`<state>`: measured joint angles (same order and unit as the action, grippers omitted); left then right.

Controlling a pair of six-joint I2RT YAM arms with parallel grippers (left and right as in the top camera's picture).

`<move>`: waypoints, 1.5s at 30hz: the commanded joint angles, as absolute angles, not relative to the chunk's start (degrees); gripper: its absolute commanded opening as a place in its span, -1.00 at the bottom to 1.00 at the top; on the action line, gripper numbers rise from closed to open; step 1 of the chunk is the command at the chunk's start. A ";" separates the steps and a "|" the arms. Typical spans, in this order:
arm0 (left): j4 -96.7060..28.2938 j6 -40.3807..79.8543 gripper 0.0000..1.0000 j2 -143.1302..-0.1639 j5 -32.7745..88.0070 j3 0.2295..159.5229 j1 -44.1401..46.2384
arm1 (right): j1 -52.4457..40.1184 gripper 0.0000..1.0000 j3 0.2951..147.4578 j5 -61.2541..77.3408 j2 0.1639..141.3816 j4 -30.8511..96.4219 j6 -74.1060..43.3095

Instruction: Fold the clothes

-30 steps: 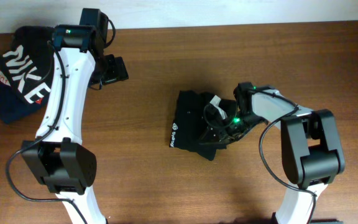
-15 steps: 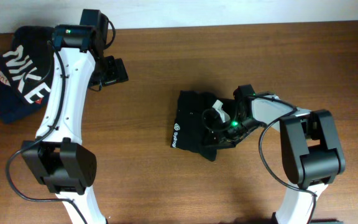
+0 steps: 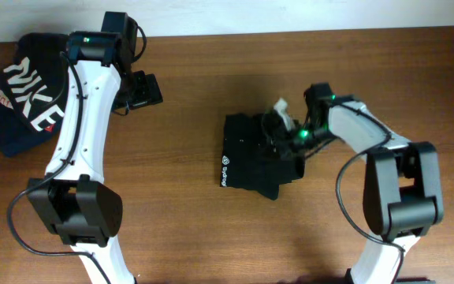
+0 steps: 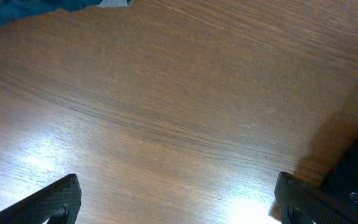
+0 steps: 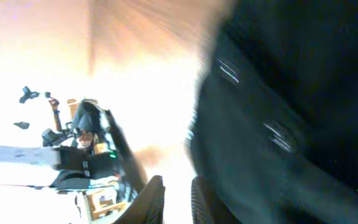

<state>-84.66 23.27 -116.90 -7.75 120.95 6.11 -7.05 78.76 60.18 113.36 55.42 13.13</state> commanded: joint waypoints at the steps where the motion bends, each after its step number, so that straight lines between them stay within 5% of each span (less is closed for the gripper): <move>1: -84.60 23.73 0.98 -117.32 -8.43 120.73 6.24 | -6.72 -0.53 85.12 67.59 110.21 55.66 15.92; 35: -84.07 23.73 0.98 -117.32 -8.40 120.73 6.24 | -12.34 -0.63 88.01 55.57 131.41 30.13 -6.83; 45: -84.27 23.70 0.98 -117.32 -8.43 120.73 6.24 | -12.32 -0.53 103.04 62.35 124.70 45.25 -6.90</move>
<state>-84.20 23.27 -116.90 -7.77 120.95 6.11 -12.47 98.43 60.03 129.82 41.74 -6.74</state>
